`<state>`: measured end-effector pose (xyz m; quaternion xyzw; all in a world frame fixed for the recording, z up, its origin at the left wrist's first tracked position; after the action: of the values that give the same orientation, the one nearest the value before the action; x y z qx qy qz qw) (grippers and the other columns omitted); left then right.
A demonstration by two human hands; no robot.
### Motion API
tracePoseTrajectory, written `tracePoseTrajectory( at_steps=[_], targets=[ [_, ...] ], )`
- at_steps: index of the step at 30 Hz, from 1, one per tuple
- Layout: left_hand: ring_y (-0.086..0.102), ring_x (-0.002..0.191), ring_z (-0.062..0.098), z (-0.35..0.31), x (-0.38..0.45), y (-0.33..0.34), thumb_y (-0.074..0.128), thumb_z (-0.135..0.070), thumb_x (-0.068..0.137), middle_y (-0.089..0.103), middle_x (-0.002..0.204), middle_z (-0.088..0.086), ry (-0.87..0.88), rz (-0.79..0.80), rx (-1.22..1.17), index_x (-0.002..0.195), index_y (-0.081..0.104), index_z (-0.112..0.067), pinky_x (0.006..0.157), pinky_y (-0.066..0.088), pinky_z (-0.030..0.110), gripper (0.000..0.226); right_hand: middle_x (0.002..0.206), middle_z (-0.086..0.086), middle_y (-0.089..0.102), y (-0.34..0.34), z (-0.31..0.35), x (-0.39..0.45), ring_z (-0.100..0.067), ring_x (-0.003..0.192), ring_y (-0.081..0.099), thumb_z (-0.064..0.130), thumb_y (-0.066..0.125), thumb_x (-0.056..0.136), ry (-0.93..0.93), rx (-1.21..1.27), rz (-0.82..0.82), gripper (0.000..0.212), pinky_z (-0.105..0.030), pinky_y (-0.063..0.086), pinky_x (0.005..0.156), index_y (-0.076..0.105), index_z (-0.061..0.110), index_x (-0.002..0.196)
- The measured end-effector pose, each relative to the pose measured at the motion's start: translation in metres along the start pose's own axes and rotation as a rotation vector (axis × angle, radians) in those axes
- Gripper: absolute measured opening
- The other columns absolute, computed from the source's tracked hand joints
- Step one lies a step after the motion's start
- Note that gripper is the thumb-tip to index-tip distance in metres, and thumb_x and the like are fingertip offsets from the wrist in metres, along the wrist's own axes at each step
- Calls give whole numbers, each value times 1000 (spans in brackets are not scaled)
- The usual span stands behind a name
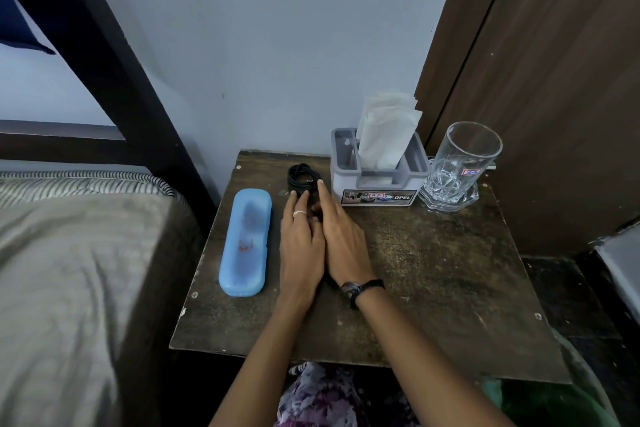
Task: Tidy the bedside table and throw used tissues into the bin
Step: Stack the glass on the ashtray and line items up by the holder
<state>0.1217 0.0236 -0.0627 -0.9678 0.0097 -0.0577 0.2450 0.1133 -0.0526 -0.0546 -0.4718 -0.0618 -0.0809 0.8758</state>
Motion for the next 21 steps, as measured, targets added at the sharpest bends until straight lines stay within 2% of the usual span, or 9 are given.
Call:
tracePoseTrajectory(
  at_steps=[2,4,7,9,11,14,17,19,21],
  targets=[
    [29,139,11,-3,-19,-7,35,-3,93,36,149,4,60,-20,-41,140,38,-11,111,21,16,48,145,-3,40,2,3,-14,-18,126,45,12,39,96,-4,125,23,56,-32,37,105,19,21,147],
    [33,137,8,-5,-41,-17,33,-1,93,41,145,2,91,-60,-96,138,41,-10,112,23,17,46,141,0,45,6,11,-32,-16,126,42,14,38,96,-17,213,86,49,-29,30,109,28,22,143],
    [20,139,-5,-8,-69,-35,29,-1,91,38,146,-4,181,-178,-54,135,44,-10,115,17,14,48,139,-5,47,12,31,-56,-18,127,41,35,26,91,-83,284,171,53,-27,23,111,37,15,139],
    [12,143,-2,-7,-83,-43,28,-4,89,39,145,-1,247,-260,39,132,48,-8,119,11,24,48,142,-3,41,16,42,-65,-18,130,35,43,16,85,-136,206,235,65,-23,15,111,32,16,141],
    [4,145,1,-1,-91,-50,27,-3,87,37,147,1,195,-342,86,132,47,-9,121,2,29,50,143,3,38,18,49,-67,-13,130,33,43,18,86,-182,115,243,61,-26,18,108,25,23,144],
    [-1,145,4,12,-97,-66,27,-7,84,26,151,2,24,-477,85,138,39,-9,119,-8,26,55,141,11,36,23,56,-65,-7,127,35,32,37,91,-176,126,227,55,-23,20,101,21,33,144],
    [9,144,11,27,-98,-78,36,-8,88,20,155,7,-142,-552,-19,143,29,-10,120,8,39,55,134,9,39,28,63,-63,-9,119,41,38,37,86,-181,75,170,55,-30,28,95,25,42,139],
    [18,142,10,32,-93,-79,41,-8,93,22,154,5,-222,-506,-124,144,26,-12,117,21,35,54,130,6,41,31,66,-57,-11,114,43,43,38,85,-181,36,135,52,-31,29,90,32,41,137],
    [27,139,13,31,-84,-80,46,-7,93,28,151,3,-231,-446,-145,144,28,-11,113,26,28,54,127,5,43,33,66,-50,-13,111,44,47,41,85,-164,22,106,52,-31,29,85,35,40,136]
  ],
)
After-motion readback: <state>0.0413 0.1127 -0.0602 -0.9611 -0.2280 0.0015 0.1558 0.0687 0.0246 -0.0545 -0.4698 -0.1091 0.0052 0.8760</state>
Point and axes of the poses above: each hand's wrist, its own x-axis towards the middle knuckle, its own y-axis out of the palm, z = x × y, the point moved 8 cm from there along x, towards the middle knuckle
